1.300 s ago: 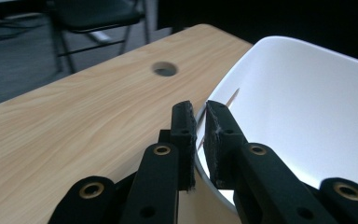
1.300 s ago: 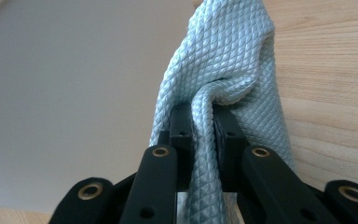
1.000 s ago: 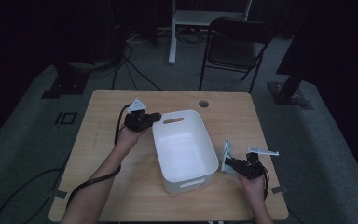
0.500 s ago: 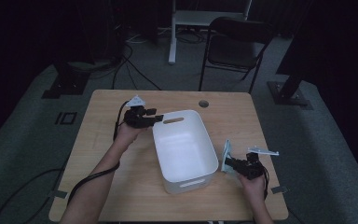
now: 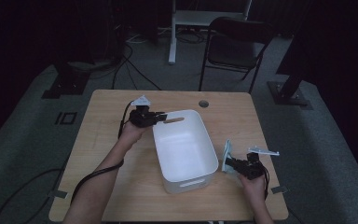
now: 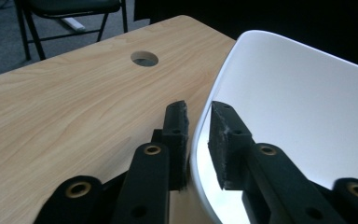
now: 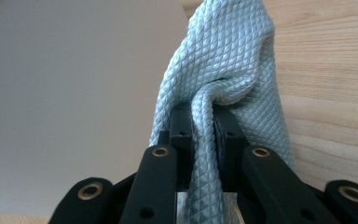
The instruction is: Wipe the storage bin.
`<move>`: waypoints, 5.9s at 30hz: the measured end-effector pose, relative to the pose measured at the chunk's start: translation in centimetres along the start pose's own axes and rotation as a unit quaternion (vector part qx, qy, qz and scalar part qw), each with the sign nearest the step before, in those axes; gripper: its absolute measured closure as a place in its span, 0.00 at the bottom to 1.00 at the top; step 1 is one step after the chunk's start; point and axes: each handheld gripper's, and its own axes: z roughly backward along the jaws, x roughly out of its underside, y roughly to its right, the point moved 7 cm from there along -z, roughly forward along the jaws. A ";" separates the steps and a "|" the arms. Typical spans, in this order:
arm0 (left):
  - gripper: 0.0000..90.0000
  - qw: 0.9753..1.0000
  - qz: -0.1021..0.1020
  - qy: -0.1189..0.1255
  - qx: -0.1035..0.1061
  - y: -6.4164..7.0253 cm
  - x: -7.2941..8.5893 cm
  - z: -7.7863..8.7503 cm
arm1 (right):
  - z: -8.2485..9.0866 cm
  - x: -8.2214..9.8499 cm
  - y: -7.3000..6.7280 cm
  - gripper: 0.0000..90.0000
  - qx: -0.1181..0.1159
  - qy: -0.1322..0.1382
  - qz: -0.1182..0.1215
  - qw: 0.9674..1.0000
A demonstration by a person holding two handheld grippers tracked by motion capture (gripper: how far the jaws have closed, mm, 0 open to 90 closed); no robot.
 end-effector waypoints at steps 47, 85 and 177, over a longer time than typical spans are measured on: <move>0.87 0.991 0.029 0.020 -0.127 2.4 4.2 7.4 | -0.1 -0.2 -0.5 0.90 -0.005 0.001 -0.001 1.000; 0.73 0.988 0.051 0.051 -0.137 4.6 6.7 9.8 | -0.6 -0.1 -1.3 0.90 -0.011 -0.006 0.006 1.000; 0.96 0.983 0.027 0.027 -0.177 3.0 5.6 8.6 | -3.1 0.3 -3.3 0.92 -0.047 -0.024 -0.012 0.999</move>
